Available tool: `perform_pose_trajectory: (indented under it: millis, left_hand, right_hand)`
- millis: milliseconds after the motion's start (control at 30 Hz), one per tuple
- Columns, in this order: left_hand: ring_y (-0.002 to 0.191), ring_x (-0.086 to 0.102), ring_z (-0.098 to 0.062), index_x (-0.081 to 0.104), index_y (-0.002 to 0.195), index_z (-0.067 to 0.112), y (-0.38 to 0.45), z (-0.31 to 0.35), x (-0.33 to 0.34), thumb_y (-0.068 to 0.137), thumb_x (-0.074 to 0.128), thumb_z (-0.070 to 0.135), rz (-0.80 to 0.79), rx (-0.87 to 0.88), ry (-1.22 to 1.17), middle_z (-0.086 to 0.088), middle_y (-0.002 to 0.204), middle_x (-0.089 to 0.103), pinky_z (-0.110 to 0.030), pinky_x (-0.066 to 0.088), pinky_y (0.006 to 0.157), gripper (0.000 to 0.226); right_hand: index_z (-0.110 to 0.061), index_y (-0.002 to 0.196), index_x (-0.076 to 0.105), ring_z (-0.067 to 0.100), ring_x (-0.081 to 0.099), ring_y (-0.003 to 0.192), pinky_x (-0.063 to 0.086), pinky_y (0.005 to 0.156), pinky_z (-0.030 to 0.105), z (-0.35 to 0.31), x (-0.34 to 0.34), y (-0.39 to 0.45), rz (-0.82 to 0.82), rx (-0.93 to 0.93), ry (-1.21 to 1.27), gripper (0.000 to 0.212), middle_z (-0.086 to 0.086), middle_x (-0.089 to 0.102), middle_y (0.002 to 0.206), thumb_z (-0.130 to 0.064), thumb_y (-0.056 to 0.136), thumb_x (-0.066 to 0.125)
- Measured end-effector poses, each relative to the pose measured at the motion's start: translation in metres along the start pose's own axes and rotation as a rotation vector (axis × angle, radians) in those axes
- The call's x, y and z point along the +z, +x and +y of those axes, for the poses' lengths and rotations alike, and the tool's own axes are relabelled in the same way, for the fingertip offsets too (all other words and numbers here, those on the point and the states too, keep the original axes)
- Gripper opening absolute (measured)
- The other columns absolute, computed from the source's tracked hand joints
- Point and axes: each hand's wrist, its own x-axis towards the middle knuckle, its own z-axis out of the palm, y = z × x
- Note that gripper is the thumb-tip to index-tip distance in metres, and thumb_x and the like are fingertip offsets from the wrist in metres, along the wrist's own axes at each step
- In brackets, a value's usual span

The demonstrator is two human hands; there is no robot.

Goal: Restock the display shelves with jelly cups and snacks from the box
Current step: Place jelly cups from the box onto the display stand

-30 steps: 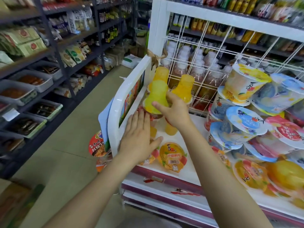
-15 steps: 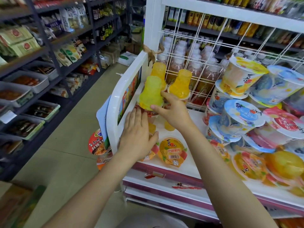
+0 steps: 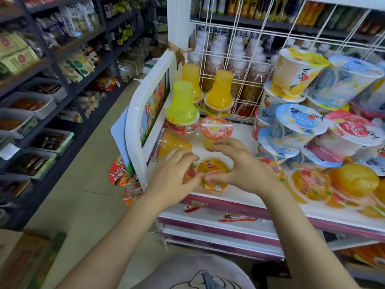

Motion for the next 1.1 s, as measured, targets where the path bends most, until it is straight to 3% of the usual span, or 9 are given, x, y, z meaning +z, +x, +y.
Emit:
perform_pose_trajectory:
  millis: [167,267,400,600,733,867,967,1033,1100]
  left_hand:
    - [0.135,0.043,-0.021,0.062,0.132,0.020,-0.004,-0.007,-0.001,0.093,0.039,0.057,-0.038,0.005,0.058,0.000,0.141,0.056,-0.045,0.033,0.110,0.058]
    - [0.143,0.034,-0.020,0.054,0.140,0.029,-0.006,-0.008,-0.001,0.093,0.030,0.067,-0.087,-0.021,0.100,0.003,0.152,0.045,-0.046,0.025,0.116,0.066]
    - [0.146,0.027,-0.021,0.047,0.145,0.034,-0.007,-0.009,-0.002,0.087,0.028,0.077,-0.127,-0.025,0.164,0.003,0.158,0.036,-0.048,0.023,0.118,0.074]
    - [0.121,0.051,-0.034,0.059,0.134,0.026,-0.002,-0.011,0.000,0.092,0.025,0.075,-0.050,0.009,0.246,-0.011,0.129,0.057,-0.049,0.042,0.100,0.073]
    - [0.121,0.044,-0.023,0.059,0.133,0.026,-0.007,0.004,-0.008,0.095,0.027,0.072,0.111,0.018,0.037,-0.008,0.128,0.053,-0.045,0.042,0.097,0.068]
    - [0.124,0.047,-0.012,0.056,0.131,0.034,-0.004,0.037,-0.017,0.094,0.037,0.068,0.278,-0.003,-0.362,0.005,0.129,0.052,-0.024,0.036,0.103,0.054]
    - [0.123,0.053,-0.009,0.057,0.125,0.025,0.008,0.064,-0.012,0.093,0.039,0.068,0.298,-0.065,-0.733,0.007,0.125,0.059,-0.016,0.040,0.100,0.056]
    - [0.119,0.055,-0.003,0.056,0.124,0.019,0.014,0.076,-0.006,0.092,0.042,0.067,0.264,-0.098,-0.883,0.006,0.123,0.059,-0.010,0.041,0.094,0.060]
    - [0.121,0.052,0.001,0.053,0.126,0.020,0.018,0.078,-0.001,0.093,0.049,0.062,0.224,-0.106,-0.907,0.006,0.126,0.057,-0.009,0.039,0.095,0.054]
  right_hand:
    - [-0.026,0.135,0.058,0.017,0.047,0.125,0.038,0.109,0.041,0.005,0.010,-0.010,-0.041,-0.004,-0.088,0.083,-0.004,0.052,0.131,-0.062,0.064,0.081]
    - [-0.025,0.138,0.056,0.018,0.053,0.121,0.041,0.107,0.044,0.007,0.013,-0.010,-0.076,0.019,-0.066,0.085,-0.001,0.055,0.133,-0.060,0.065,0.082]
    - [-0.023,0.138,0.057,0.021,0.055,0.119,0.043,0.103,0.049,0.009,0.014,-0.007,-0.010,0.068,-0.116,0.094,0.002,0.058,0.130,-0.078,0.060,0.060]
    - [-0.027,0.139,0.056,0.023,0.049,0.131,0.039,0.109,0.052,0.021,0.014,-0.012,0.025,0.069,-0.146,0.102,0.003,0.054,0.142,-0.094,0.061,0.048]
    - [-0.019,0.142,0.053,0.019,0.035,0.143,0.027,0.116,0.033,0.012,0.007,-0.028,0.176,0.062,-0.013,0.088,0.005,0.043,0.152,-0.070,0.071,0.062]
    - [-0.025,0.131,0.059,-0.001,0.049,0.126,0.038,0.105,0.017,-0.008,-0.002,-0.041,0.293,-0.030,0.221,0.060,-0.011,0.057,0.133,-0.059,0.083,0.068]
    - [-0.028,0.133,0.055,0.014,0.068,0.099,0.054,0.085,0.028,-0.021,0.005,-0.040,0.187,-0.043,0.476,0.065,-0.007,0.061,0.126,-0.037,0.076,0.083]
    - [-0.030,0.135,0.052,0.019,0.070,0.096,0.057,0.079,0.031,-0.023,0.008,-0.039,0.146,-0.024,0.607,0.071,-0.005,0.061,0.127,-0.017,0.074,0.087]
    - [-0.031,0.131,0.053,0.017,0.070,0.094,0.057,0.076,0.029,-0.021,0.006,-0.037,0.191,0.005,0.626,0.070,-0.006,0.063,0.122,-0.011,0.073,0.087]
